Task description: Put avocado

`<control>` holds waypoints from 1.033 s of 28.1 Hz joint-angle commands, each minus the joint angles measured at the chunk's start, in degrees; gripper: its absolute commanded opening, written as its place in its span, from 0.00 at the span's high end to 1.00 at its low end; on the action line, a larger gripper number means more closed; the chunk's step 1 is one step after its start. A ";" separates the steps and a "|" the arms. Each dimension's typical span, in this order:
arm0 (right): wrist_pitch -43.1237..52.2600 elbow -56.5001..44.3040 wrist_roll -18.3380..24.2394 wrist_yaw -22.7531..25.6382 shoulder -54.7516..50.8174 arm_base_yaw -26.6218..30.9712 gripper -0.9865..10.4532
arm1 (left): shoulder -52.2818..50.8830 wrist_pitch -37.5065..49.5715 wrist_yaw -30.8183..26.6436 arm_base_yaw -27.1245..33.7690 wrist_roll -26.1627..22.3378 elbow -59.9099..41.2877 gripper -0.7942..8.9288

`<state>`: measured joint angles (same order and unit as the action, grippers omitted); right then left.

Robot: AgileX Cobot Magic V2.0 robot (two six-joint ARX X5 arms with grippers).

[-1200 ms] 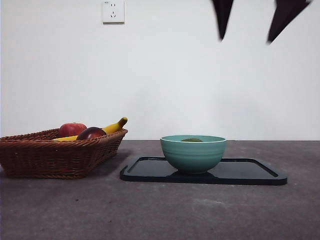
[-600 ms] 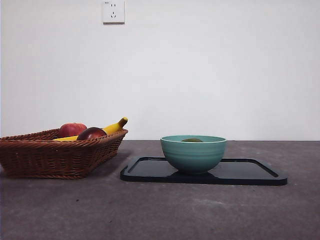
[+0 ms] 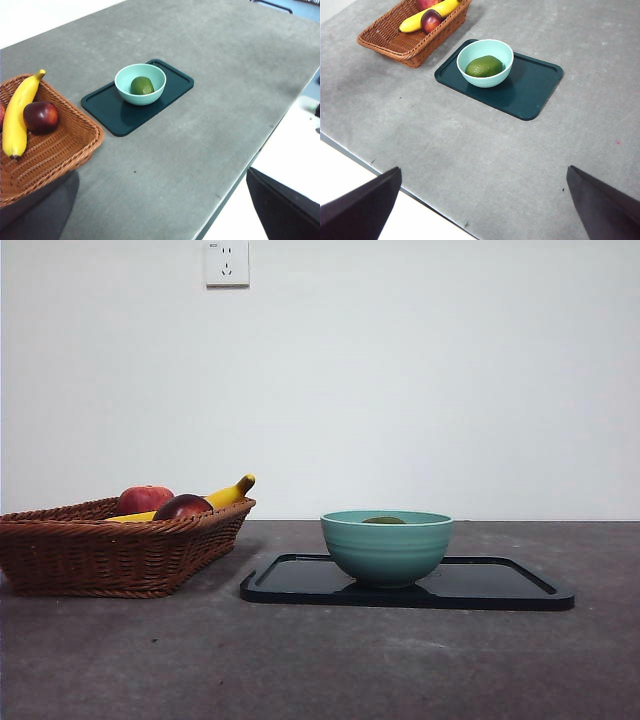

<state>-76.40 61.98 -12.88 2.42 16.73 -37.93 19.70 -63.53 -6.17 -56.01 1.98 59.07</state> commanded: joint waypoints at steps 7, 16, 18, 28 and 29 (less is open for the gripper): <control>0.81 0.35 -0.59 0.11 0.24 -0.46 0.39 | 0.09 2.01 -0.24 -0.63 0.24 0.44 0.35; 0.94 0.37 -0.55 0.59 0.24 -0.46 0.90 | 0.09 2.21 -0.24 -0.63 0.35 0.44 0.90; 0.94 0.35 -0.57 0.57 0.24 -0.46 0.90 | 0.09 2.23 -0.24 -0.63 0.35 0.44 0.90; 0.94 0.37 -0.57 0.59 0.24 -0.46 0.90 | 0.09 2.21 -0.24 -0.63 0.42 0.44 0.90; 0.94 0.37 -0.57 0.59 0.24 -0.46 0.90 | 0.09 2.21 -0.24 -0.63 0.42 0.44 0.90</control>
<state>-76.38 61.98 -13.10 2.83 16.73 -37.93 19.70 -61.89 -6.17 -56.01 2.26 59.07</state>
